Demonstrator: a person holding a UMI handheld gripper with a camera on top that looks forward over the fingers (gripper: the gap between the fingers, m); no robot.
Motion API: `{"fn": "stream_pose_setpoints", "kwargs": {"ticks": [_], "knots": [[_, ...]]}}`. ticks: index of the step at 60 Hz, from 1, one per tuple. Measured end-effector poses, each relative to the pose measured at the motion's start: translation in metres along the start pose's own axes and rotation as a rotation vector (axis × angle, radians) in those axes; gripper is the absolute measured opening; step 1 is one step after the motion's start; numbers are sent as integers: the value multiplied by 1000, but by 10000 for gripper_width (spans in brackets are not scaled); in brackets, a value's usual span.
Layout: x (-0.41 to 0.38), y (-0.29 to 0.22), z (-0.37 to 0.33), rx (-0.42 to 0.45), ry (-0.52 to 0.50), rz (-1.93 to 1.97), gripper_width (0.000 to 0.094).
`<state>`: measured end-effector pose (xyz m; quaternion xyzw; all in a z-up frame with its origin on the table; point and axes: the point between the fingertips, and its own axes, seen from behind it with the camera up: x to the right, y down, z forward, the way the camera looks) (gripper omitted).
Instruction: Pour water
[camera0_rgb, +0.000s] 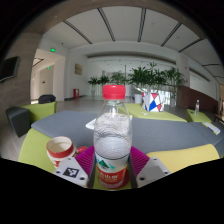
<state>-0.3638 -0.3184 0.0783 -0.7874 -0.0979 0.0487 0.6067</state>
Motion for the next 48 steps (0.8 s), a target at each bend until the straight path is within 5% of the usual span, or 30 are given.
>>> {"fn": "stream_pose_setpoints", "kwargs": {"ticks": [5, 9, 25, 48], "knots": [[0, 3, -8, -48, -8, -8, 614], [-2, 4, -16, -66, -8, -2, 874], [-3, -5, -94, -134, 45, 33, 857], [-31, -35, -269, -108, 74, 13, 852]]}}
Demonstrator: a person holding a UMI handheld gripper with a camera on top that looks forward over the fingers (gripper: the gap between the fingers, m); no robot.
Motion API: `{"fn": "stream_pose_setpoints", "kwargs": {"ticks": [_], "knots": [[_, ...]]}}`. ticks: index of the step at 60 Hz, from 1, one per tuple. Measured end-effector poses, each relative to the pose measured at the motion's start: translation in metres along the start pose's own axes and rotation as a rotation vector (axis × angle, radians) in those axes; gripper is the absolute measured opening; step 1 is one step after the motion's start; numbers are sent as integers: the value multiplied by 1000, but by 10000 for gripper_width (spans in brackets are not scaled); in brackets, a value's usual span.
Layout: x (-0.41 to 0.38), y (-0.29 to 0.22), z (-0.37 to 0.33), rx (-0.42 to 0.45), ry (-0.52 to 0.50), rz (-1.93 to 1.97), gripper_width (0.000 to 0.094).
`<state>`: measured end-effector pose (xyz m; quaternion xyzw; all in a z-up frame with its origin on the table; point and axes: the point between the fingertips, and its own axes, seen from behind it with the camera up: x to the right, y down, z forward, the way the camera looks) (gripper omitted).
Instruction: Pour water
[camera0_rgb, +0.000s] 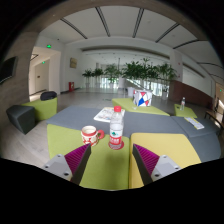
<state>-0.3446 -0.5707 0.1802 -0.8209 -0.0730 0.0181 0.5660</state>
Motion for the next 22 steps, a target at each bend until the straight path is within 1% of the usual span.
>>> {"fn": "stream_pose_setpoints", "kwargs": {"ticks": [12, 22], "knots": [[-5, -2, -56, 14, -16, 23, 855], [1, 1, -80, 33, 1, 42, 854]]}}
